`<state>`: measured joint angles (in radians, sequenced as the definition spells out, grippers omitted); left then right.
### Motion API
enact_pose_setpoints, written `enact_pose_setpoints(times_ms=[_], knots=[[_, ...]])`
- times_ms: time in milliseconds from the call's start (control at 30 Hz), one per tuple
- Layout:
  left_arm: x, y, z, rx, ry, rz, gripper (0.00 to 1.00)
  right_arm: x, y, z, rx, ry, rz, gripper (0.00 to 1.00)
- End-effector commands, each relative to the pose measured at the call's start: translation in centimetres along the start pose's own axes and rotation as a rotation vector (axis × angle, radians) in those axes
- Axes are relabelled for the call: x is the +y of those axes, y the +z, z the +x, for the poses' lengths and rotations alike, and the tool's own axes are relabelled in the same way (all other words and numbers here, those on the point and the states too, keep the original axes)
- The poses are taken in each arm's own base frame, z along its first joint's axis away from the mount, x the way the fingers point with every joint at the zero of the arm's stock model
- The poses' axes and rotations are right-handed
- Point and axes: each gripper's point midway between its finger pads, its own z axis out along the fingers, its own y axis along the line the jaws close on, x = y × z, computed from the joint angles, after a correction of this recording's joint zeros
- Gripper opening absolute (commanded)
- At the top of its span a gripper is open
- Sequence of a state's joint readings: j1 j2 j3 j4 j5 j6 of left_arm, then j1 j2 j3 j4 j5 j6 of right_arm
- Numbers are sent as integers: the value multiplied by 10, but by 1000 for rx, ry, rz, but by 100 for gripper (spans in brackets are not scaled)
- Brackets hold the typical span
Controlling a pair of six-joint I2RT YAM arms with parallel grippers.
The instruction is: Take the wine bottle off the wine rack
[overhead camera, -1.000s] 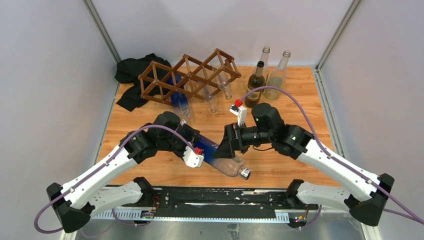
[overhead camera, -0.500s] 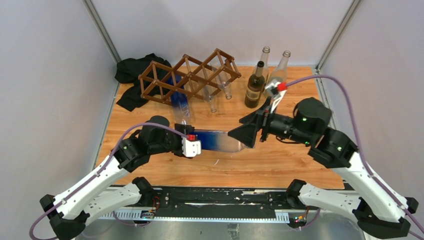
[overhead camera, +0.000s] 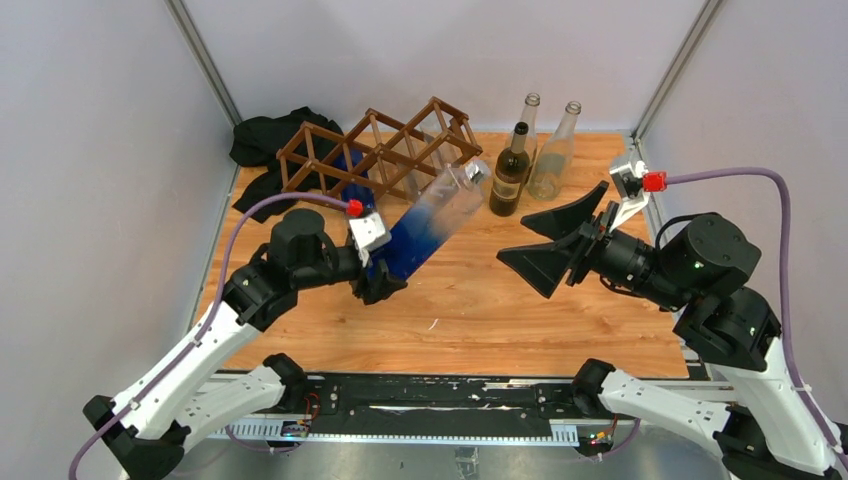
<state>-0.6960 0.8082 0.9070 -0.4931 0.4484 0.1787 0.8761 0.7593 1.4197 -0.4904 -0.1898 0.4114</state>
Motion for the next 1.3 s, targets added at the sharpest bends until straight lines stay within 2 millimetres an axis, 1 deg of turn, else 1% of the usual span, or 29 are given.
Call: enact_pose_setpoints(times_ms=[0,133,300,433,500,667,767,800,933,967,1000,1033,1067,1100,1133,1167,1200,1233,1267], knots=[[-17,-16,-105,-313,-79,154,0,-12,2,14,36,-7,42,97],[-42,-19,-123,-330,-155,345,0,-14,14,25,68,12,33,97],[-54,-26,-128,-333,-139,421,0,-14,38,44,124,42,-9,98],[-68,-31,-127,-308,-162,518,0,-11,56,51,132,64,-57,98],[-78,-36,-125,-291,-174,580,0,-7,65,50,119,76,-89,98],[-89,-42,-121,-261,-201,663,0,5,82,45,69,113,-176,98],[-91,-43,-120,-252,-214,682,0,9,91,41,35,138,-216,99],[-91,-44,-120,-251,-217,685,0,13,94,34,0,138,-244,99],[-92,-44,-121,-252,-220,688,0,18,104,33,-33,171,-291,99],[-92,-45,-122,-255,-218,688,0,18,107,34,-34,179,-300,96],[-92,-46,-123,-257,-216,688,0,19,108,35,-31,186,-311,88],[-92,-46,-124,-258,-215,688,2,20,110,36,-29,188,-319,81],[-92,-46,-125,-259,-215,687,10,21,111,37,-26,187,-324,72],[-91,-46,-125,-259,-213,681,25,21,111,37,-25,184,-326,62],[-91,-45,-123,-242,-227,672,36,20,111,36,-26,178,-319,51],[-86,-43,-120,-235,-207,635,61,18,110,35,-27,172,-305,38],[-85,-42,-115,-205,-218,618,79,16,109,33,-31,160,-284,19],[-81,-40,-110,-184,-205,585,95,10,108,33,-29,146,-247,4],[-73,-36,-105,-164,-164,529,99,4,106,32,-25,129,-207,0]])
